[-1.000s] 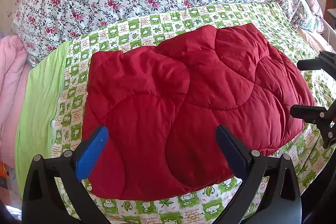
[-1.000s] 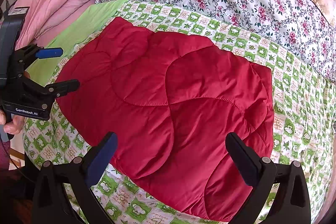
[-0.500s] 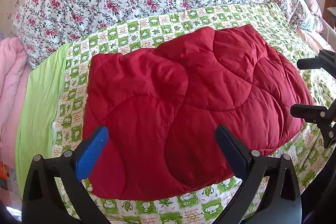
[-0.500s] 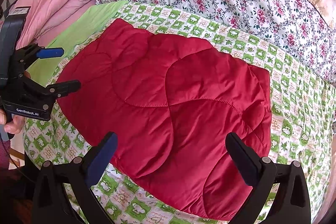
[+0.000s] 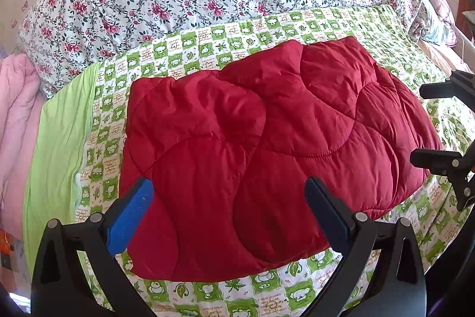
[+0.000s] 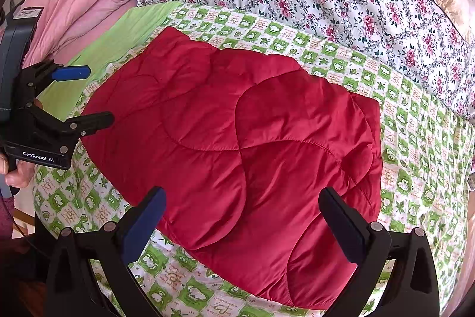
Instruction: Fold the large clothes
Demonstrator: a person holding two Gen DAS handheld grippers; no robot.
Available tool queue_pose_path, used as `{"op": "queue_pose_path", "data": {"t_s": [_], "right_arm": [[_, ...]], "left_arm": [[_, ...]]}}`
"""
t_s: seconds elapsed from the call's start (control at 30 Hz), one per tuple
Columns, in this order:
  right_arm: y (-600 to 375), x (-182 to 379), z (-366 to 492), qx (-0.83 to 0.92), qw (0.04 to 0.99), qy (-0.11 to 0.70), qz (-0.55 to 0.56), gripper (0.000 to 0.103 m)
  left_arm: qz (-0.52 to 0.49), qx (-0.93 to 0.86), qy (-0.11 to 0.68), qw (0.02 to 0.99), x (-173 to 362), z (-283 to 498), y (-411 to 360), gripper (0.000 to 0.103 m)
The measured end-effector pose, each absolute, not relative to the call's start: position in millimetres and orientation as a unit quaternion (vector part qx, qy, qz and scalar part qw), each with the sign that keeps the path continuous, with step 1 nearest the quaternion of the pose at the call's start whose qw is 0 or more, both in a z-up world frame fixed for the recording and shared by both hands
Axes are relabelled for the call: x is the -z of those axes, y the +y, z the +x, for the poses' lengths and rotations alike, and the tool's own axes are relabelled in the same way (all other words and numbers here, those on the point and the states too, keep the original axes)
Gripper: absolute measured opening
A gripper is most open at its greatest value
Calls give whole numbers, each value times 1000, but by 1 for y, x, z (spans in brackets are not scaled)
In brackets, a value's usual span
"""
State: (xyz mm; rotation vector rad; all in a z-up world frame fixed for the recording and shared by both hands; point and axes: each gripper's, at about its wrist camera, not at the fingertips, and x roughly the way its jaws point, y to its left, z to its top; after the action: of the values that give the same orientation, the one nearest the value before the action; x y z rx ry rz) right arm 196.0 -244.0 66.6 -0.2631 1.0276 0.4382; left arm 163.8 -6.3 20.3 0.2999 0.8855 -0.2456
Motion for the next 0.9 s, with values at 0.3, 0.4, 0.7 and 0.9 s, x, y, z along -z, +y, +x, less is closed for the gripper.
{"op": "queue_pose_path", "data": {"t_s": [0.3, 0.4, 0.7, 0.9], "right_arm": [[-244, -68, 194, -206, 841, 485, -126, 103], [-244, -69, 194, -205, 841, 484, -126, 103], [-242, -71, 193, -204, 842, 482, -129, 103], [-242, -73, 193, -203, 843, 481, -130, 103]], "left_arm": [[145, 119, 424, 886, -22, 162, -7, 102], [145, 119, 423, 886, -23, 162, -7, 102], [146, 119, 422, 887, -24, 161, -8, 102], [148, 121, 420, 887, -24, 162, -10, 102]]}}
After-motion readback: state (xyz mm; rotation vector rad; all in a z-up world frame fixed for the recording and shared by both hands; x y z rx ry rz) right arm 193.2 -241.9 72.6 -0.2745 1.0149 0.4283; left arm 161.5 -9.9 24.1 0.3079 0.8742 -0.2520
